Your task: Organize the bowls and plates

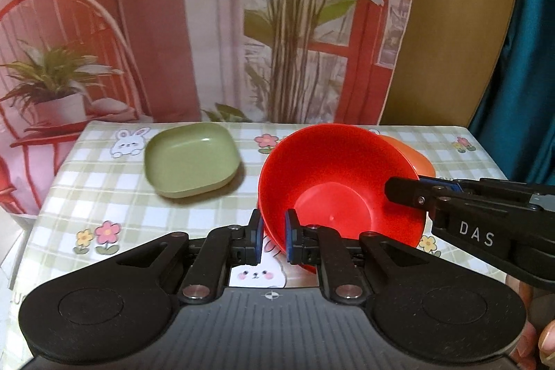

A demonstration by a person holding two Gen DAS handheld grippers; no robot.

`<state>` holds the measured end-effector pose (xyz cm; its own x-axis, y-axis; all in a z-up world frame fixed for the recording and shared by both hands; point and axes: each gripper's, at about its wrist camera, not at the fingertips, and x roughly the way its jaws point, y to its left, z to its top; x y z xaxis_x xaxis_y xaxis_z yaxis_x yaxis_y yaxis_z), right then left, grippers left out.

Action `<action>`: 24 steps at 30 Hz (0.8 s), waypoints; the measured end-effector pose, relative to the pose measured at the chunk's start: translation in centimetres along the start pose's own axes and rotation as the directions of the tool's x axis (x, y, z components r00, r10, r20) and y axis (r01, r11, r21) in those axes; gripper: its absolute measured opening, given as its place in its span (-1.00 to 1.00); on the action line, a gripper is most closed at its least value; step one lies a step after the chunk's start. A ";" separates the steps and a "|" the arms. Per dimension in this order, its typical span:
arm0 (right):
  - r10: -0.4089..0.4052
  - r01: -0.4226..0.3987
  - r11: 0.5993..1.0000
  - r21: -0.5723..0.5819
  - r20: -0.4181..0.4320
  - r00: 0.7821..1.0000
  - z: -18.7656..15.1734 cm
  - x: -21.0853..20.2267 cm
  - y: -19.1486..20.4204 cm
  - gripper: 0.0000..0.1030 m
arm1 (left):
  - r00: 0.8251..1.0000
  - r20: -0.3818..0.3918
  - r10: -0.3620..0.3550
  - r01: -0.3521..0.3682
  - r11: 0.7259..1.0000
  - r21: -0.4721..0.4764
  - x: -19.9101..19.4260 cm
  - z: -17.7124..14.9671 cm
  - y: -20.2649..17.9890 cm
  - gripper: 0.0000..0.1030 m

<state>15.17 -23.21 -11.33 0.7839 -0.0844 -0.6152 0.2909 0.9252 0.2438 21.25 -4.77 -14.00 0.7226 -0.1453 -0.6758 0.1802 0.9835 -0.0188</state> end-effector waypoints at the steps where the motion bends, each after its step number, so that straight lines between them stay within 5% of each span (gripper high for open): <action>1: -0.003 0.003 1.000 0.001 -0.003 1.000 0.2 0.2 -0.4 -0.85 | 1.000 -0.004 -0.004 0.004 1.000 0.002 0.4 0.2 -0.2 -0.73; 24: -0.035 0.041 0.998 0.056 -0.116 0.993 0.2 8.7 -5.2 -0.86 | 0.993 -0.118 -0.007 0.010 1.000 0.023 8.3 1.3 -0.1 -0.72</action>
<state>20.56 -28.80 -17.81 0.7043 -0.0729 -0.7062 0.3535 0.8986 0.2598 28.09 -6.25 -18.58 0.6377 -0.1383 -0.7578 0.2027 0.9792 -0.0081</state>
